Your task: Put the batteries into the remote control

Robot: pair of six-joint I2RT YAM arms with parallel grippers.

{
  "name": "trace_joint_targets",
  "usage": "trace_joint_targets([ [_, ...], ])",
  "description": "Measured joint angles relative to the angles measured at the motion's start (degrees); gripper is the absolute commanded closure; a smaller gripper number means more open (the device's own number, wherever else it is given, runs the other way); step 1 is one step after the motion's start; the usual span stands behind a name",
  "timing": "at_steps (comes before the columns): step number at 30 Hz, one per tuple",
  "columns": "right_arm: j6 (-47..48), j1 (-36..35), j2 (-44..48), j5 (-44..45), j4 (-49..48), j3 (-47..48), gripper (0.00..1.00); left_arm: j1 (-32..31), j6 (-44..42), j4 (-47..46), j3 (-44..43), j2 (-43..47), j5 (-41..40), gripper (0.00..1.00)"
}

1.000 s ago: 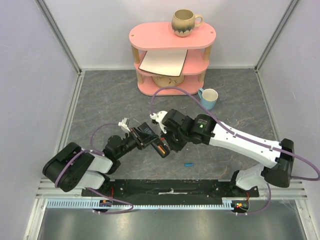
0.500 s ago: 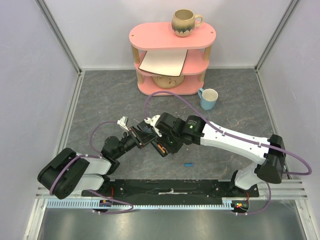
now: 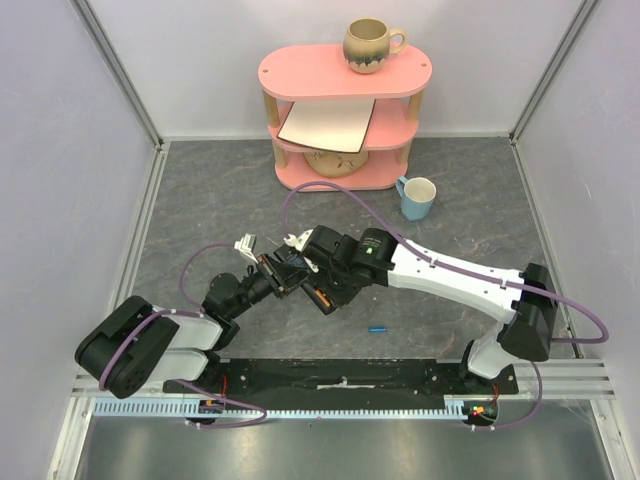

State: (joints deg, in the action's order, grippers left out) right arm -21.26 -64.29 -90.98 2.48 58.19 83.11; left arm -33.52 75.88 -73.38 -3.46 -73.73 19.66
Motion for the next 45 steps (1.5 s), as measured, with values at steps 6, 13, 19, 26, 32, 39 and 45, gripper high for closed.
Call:
trace_joint_targets([
  [6, -1.40, -0.13, -1.44, 1.05, 0.17, 0.70, 1.00, 0.00, -0.02, 0.92, 0.11, 0.26, -0.44, 0.98],
  [13, -2.82, -0.37, -1.88, 2.82, -0.42, 0.74, 1.00, 0.02, -0.09, 1.31, 0.13, 0.81, -1.31, 0.98],
  [19, -3.39, -0.48, -2.71, 4.11, -0.61, 1.60, 1.00, 0.04, -0.09, 1.36, 0.13, 0.94, -1.86, 0.98],
  [26, -3.65, -0.55, -3.74, 5.38, -0.48, 2.19, 0.88, 0.07, -0.09, 2.10, 0.13, 0.94, -2.91, 0.98],
  [32, -3.78, -0.52, -3.91, 5.33, -0.74, 2.21, 0.68, 0.02, -0.04, 2.01, 0.37, 1.16, -2.97, 0.98],
  [39, -3.63, -0.44, -3.91, 5.40, -0.68, 2.21, 0.64, 0.00, -0.04, 1.73, 0.55, 1.27, -2.73, 0.98],
  [45, -3.37, -0.35, -3.89, 5.38, -0.35, 2.21, 0.57, -0.02, -0.04, 1.70, 0.66, 1.27, -2.60, 0.98],
])
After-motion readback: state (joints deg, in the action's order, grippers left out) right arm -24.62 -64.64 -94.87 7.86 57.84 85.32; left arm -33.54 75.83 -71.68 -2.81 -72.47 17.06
